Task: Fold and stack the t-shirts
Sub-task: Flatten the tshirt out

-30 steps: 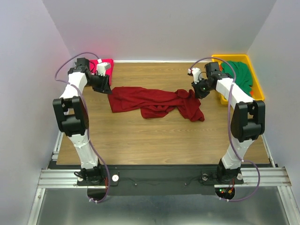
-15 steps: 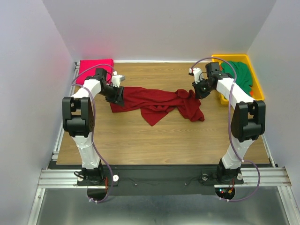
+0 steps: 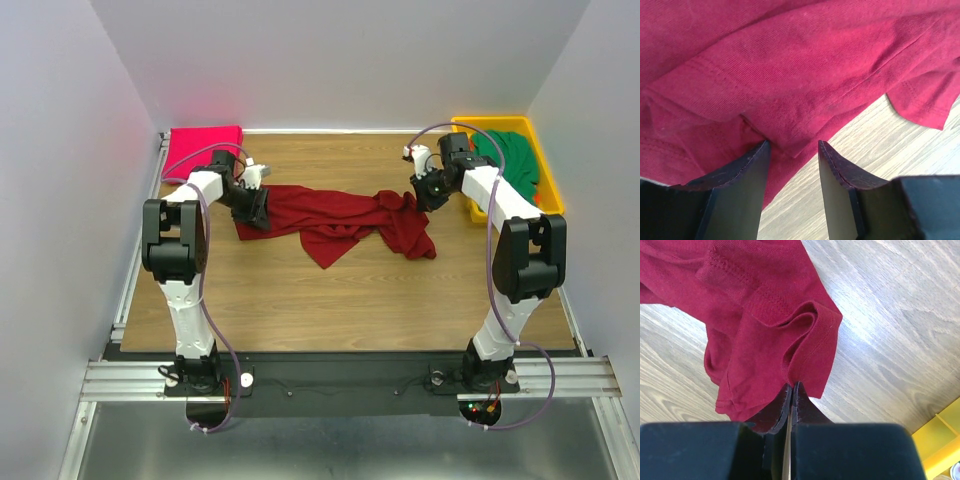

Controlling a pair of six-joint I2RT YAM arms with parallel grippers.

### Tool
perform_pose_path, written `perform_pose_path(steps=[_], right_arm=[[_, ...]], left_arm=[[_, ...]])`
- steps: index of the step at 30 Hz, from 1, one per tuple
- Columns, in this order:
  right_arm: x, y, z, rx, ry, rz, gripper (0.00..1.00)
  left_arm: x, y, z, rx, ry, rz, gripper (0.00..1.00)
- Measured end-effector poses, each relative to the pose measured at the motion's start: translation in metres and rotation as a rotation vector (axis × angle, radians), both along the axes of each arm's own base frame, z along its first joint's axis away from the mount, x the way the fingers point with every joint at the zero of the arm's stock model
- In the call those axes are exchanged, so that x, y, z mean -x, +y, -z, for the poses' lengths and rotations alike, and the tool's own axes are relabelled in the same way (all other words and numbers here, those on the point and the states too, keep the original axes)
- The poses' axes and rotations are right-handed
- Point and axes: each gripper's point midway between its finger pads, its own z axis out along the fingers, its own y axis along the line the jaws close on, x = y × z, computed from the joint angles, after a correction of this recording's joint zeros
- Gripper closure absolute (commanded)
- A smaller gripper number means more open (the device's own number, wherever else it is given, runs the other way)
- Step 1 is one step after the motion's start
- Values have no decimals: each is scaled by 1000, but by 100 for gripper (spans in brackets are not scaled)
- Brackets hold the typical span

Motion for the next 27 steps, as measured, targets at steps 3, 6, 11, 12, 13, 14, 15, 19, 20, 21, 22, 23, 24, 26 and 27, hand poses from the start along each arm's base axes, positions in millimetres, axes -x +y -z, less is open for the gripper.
perform_pose_path(steps=[3,6,11,12,13,14,15,19,20,21,22,23,24,26,27], right_arm=[[0,0,0,0,0,0,100],[0,0,0,0,0,0,99],[0,-1,0,0,0,1,99],[0,-1,0,0,0,1,100],[0,-1,0,0,0,1,100],[0,-1,0,0,0,2,99],[0,-2,0,0,0,3,99],[0,-3,0,0,0,5,99],[-1,-3,0,0,0,5,99],[-1,-3,0,0,0,5,100],[-1,-3,0,0,0,5,99],[-1,-3,0,1,0,6,99],[-1,-4,0,1,0,8,99],[-1,-7,0,1,0,15,100],[-2,-10,-2,2,-1,20,99]], left_arm=[[0,-4,-1,9,1,4,48],[0,-9,-2,22,0,9,54],[-2,-13,-7,40,-7,12,62],[-2,-14,-7,43,-8,11,62],[-3,-15,-8,47,-9,10,63],[-4,-15,-8,49,-8,8,64],[-5,-16,-9,53,-10,6,66],[-10,-17,-3,60,-3,-5,70],[-10,-17,-1,60,2,-8,75],[-9,-17,1,60,10,-13,85],[-9,-17,2,60,14,-14,91],[-10,-17,3,57,17,-18,100],[-10,-17,3,58,20,-23,100],[-14,-15,-4,56,12,-25,100],[-17,-14,-9,58,5,-29,100]])
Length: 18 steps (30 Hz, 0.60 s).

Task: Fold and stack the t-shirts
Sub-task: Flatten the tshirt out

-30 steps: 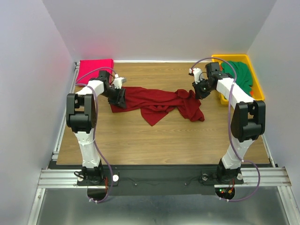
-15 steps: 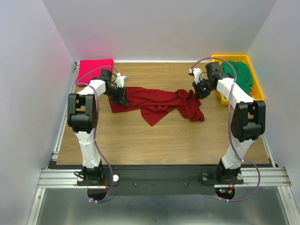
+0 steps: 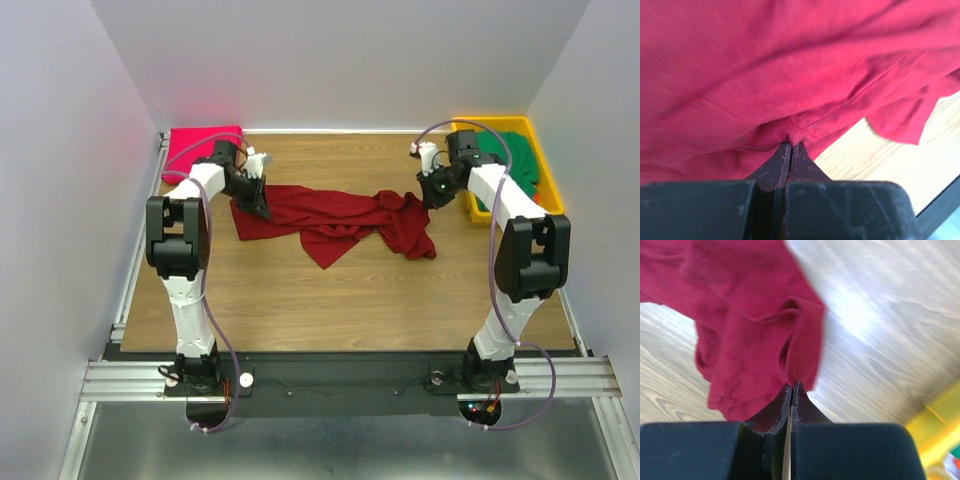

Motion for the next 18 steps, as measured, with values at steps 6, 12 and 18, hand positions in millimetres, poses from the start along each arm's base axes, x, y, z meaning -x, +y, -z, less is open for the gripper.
perform_pose_path(steps=[6,12,18], right_arm=[[-40,-40,-59,5,-149,90,100],[-83,-71,-156,22,-413,162,100],[-104,-80,-241,30,-645,202,99]], left_arm=[[-49,24,-76,6,-187,-48,100],[-82,57,-194,0,-474,-123,100],[-81,63,-289,13,-701,-166,100]])
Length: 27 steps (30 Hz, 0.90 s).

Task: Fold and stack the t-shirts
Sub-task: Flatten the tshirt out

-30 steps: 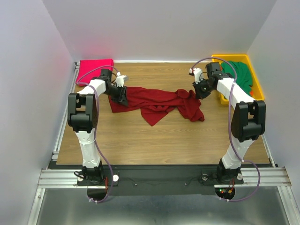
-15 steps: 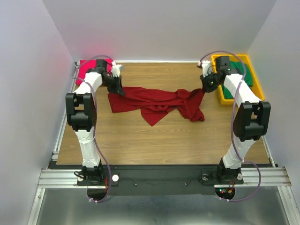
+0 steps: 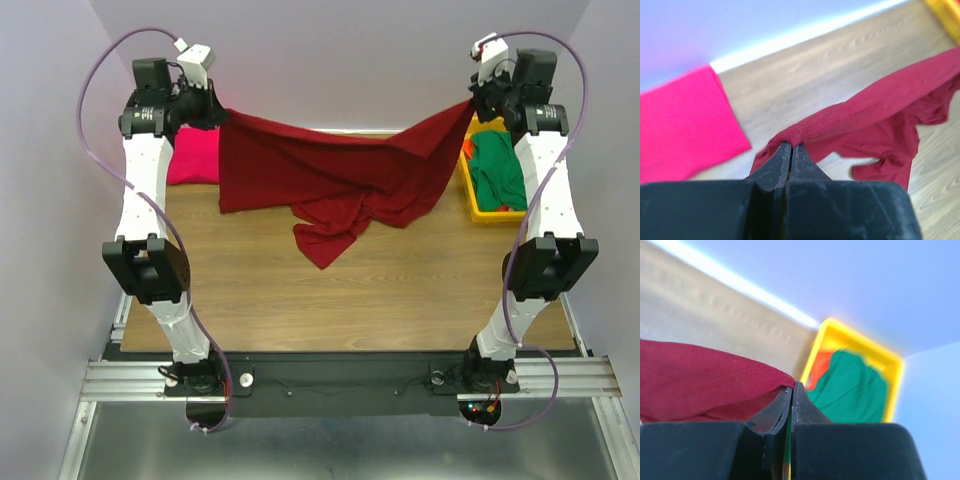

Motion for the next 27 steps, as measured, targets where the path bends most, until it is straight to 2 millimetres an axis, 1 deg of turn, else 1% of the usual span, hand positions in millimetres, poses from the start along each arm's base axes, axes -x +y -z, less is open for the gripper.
perform_pose_path(steps=[1,2,4,9,12,13,14,16,17,19,20,21,22,23,24,25,26,27], right_arm=[[-2,-1,-16,3,-42,8,99],[-3,-2,-25,4,-68,12,99],[-5,-4,-53,9,-144,27,99],[-2,-10,-111,23,-293,63,99],[7,-15,-152,31,-397,89,99],[9,-16,-159,33,-415,97,99],[16,-17,-175,36,-454,109,99],[30,-20,-198,40,-513,126,99],[39,-20,-211,42,-545,134,99],[63,-22,-238,45,-609,148,99],[75,-22,-250,46,-641,154,99],[94,-22,-269,46,-688,162,99],[111,-22,-284,45,-730,168,99],[128,-22,-297,46,-768,174,99],[156,-21,-318,47,-829,181,100],[176,-21,-333,49,-879,188,99],[199,-21,-349,51,-932,193,99],[231,-21,-370,58,-1010,205,99]], left_arm=[[1,0,-8,2,-18,-2,100],[3,0,-18,4,-43,-4,100],[6,-1,-33,5,-82,-5,100],[13,2,-55,0,-138,-17,100],[23,4,-72,-9,-181,-21,100],[29,4,-82,-13,-205,-21,100],[36,3,-94,-19,-235,-20,100],[51,3,-113,-29,-286,-18,100],[60,2,-123,-35,-315,-16,100],[89,0,-154,-49,-414,-8,100],[103,-2,-164,-53,-448,-3,100],[117,-3,-172,-57,-481,4,100],[137,-6,-182,-61,-526,11,100],[151,-7,-190,-64,-561,16,100],[170,-9,-201,-67,-608,21,100],[183,-11,-206,-69,-639,23,100],[201,-12,-216,-72,-684,27,100],[214,-14,-224,-73,-727,29,100]])
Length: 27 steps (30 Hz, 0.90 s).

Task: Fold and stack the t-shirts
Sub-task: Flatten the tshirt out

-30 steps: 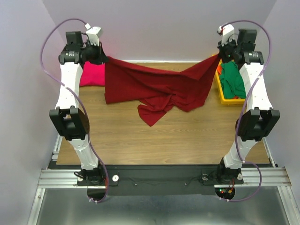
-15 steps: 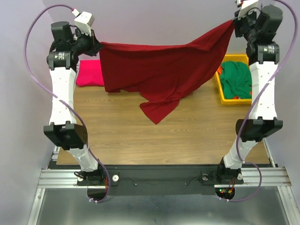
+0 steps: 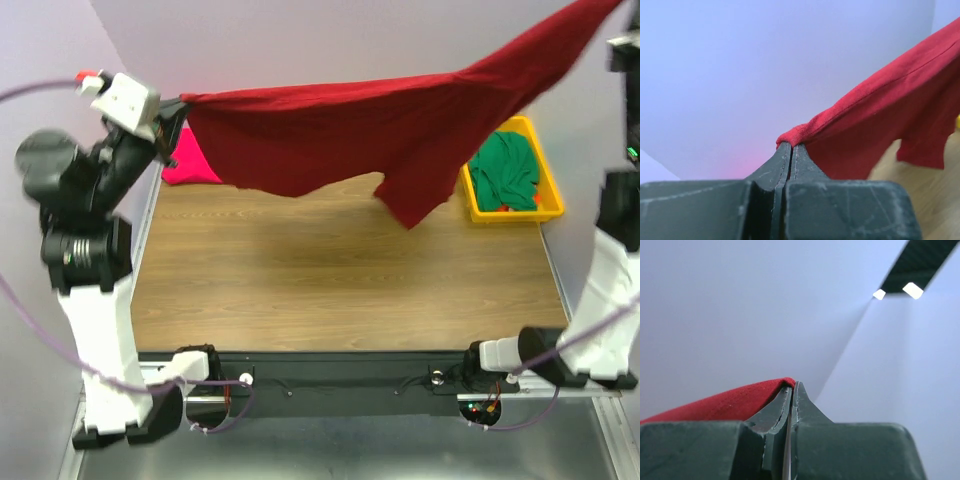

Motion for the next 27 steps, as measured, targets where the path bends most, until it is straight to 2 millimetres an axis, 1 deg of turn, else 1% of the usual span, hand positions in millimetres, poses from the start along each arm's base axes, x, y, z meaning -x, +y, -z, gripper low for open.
perform_pose_path(steps=[1,3,4,5,6,8,9,11,12,13,14,15,16,18,20,21,22,23,24,25,26,27], right_arm=[[26,0,-15,8,-61,9,99],[74,1,-41,27,-175,29,99],[87,1,-47,34,-205,36,99],[120,2,-62,50,-283,51,99],[140,3,-71,60,-331,60,99],[176,4,-86,82,-422,80,99],[192,5,-93,95,-465,91,99],[209,7,-101,118,-520,106,99],[211,8,-103,129,-533,111,99],[209,8,-103,139,-533,113,99],[204,9,-103,145,-528,112,99],[186,10,-97,160,-496,102,100],[175,11,-93,165,-475,96,99],[137,14,-76,185,-399,67,100],[87,18,-47,202,-283,24,99],[48,21,-21,202,-192,-13,99],[24,22,-2,201,-133,-36,100],[-6,25,28,194,-45,-72,100],[-28,28,51,188,22,-105,100],[-58,31,85,173,116,-144,99],[-80,34,116,160,195,-176,99],[-102,38,154,140,290,-213,100]], left_arm=[[19,-2,-9,-2,-48,6,100],[45,-5,-22,-3,-114,15,100],[52,-6,-25,-2,-132,17,100],[67,-7,-33,1,-172,18,100],[77,-8,-39,3,-199,18,100],[104,-9,-55,9,-273,15,100],[113,-9,-61,14,-299,11,100],[126,-8,-71,22,-337,4,100],[129,-8,-73,25,-347,1,100],[130,-7,-74,27,-350,-3,100],[129,-7,-72,28,-342,-6,100],[123,-6,-65,30,-322,-9,100],[119,-6,-60,30,-307,-11,100],[101,-4,-32,36,-222,-18,100],[78,-1,6,44,-107,-27,100],[64,1,31,50,-30,-35,100],[53,2,50,54,24,-40,100],[42,4,77,59,104,-50,100],[30,6,103,63,176,-56,100],[19,8,126,67,240,-68,100],[13,9,144,69,289,-74,100],[5,11,163,72,339,-85,100]])
